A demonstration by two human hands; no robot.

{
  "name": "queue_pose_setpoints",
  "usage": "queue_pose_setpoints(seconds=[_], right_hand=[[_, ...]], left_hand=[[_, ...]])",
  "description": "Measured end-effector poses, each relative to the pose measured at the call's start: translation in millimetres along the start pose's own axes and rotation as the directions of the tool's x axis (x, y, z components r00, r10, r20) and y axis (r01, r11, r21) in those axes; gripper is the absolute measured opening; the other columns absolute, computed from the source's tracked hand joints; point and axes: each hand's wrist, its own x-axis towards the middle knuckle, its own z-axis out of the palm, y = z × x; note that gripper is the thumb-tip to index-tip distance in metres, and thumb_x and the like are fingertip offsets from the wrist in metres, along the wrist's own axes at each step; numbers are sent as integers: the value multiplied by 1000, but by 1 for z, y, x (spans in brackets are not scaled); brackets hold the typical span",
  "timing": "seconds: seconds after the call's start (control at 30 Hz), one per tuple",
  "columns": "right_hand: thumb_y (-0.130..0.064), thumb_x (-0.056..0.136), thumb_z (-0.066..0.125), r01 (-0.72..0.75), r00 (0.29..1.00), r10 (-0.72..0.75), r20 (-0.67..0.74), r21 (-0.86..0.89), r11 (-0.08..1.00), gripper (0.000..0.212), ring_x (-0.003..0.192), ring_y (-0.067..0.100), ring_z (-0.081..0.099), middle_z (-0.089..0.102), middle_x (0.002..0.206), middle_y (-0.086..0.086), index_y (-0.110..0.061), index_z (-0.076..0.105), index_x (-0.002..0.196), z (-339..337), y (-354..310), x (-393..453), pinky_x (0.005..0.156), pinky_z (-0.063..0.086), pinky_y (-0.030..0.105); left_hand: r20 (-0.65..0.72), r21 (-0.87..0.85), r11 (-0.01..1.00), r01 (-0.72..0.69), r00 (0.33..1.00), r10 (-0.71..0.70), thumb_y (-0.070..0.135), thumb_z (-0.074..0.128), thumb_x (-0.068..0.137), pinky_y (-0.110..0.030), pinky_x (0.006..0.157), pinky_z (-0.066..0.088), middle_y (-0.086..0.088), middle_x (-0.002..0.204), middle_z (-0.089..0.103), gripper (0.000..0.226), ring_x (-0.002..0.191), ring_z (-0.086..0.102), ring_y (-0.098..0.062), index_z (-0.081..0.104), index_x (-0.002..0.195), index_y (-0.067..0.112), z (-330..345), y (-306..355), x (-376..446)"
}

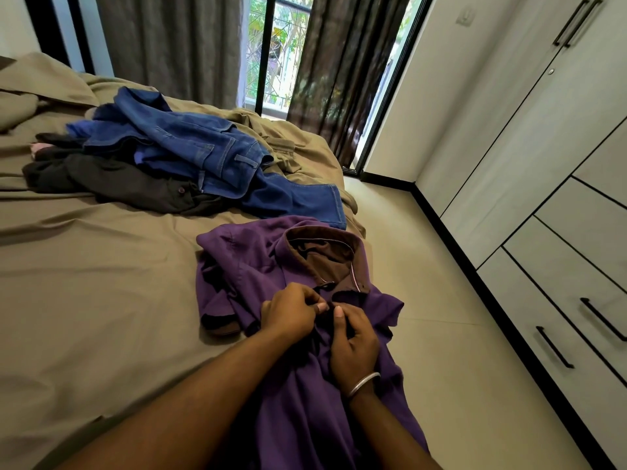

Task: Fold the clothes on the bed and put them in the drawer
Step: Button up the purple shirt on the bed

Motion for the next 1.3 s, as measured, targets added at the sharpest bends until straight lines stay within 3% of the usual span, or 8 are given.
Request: queue_pose_setpoints(seconds=[0.1, 0.3, 0.5, 0.67, 0.87, 0.97, 1.1, 1.3], right_hand=[[-7, 95, 61, -68, 998, 68, -1, 82, 994, 21, 90, 0, 66, 71, 93, -11, -26, 69, 94, -2, 0, 2, 79, 49, 11], [-4, 81, 77, -117, 993, 114, 36, 118, 986, 20, 92, 4, 67, 72, 98, 0, -14, 77, 98, -6, 9, 3, 82, 53, 16], [0, 83, 74, -129, 991, 127, 31, 90, 988, 28, 92, 1, 67, 70, 100, -8, -22, 73, 101, -5, 9, 0, 81, 55, 17], [2, 83, 73, -81, 997, 80, 23, 48, 996, 32, 94, -8, 64, 66, 100, -17, -23, 70, 103, -5, 7, -2, 80, 50, 7], [-21, 88, 67, -56, 998, 56, -2, 100, 993, 14, 90, 1, 68, 73, 95, -8, -19, 75, 99, -4, 1, -2, 78, 53, 15], [-16, 88, 71, -121, 993, 120, 16, 124, 985, 13, 90, 4, 70, 75, 94, -8, -22, 75, 98, -4, 3, -1, 80, 55, 19], [-11, 84, 76, -178, 984, 173, 52, 132, 975, 18, 92, 5, 70, 75, 95, -9, -22, 76, 99, -5, 5, 0, 80, 56, 21], [-20, 81, 76, -208, 977, 199, 71, 171, 963, 17, 88, 5, 71, 76, 91, -7, -15, 77, 98, -5, -2, 0, 77, 56, 19]], left_hand=[[16, -23, 1000, 14, 1000, -14, 43, 65, 92, -36, 98, 39, 11, 109, 73, 16, 109, 62, -13, 73, 102, 32, 2, -2, 1], [41, -122, 991, 60, 998, -56, 41, 66, 92, -43, 102, 43, 12, 100, 74, 15, 103, 64, -13, 76, 97, 31, 2, 0, 2], [115, -276, 958, 72, 993, -42, 51, 78, 72, -53, 100, 47, 11, 69, 73, 17, 80, 71, -15, 74, 66, 35, 1, 1, 0], [59, -288, 955, 74, 996, -60, 51, 80, 72, -50, 98, 49, 16, 73, 73, 17, 85, 70, -12, 71, 62, 40, 4, -1, -2], [-3, -283, 958, 44, 999, -46, 40, 69, 88, -47, 95, 51, 14, 81, 74, 14, 88, 69, -11, 74, 74, 37, 9, -3, 0], [-9, -261, 965, 39, 999, -43, 36, 68, 90, -47, 97, 49, 12, 88, 75, 11, 93, 68, -13, 75, 82, 33, 9, -4, 0], [3, -147, 985, 91, 996, -91, 37, 58, 97, -40, 104, 37, 6, 104, 73, 18, 106, 63, -16, 74, 100, 29, 9, 0, -1], [66, -104, 987, 125, 991, -118, 35, 56, 99, -36, 91, 26, 3, 104, 73, 17, 107, 62, -18, 71, 93, 28, 9, 0, 0]])
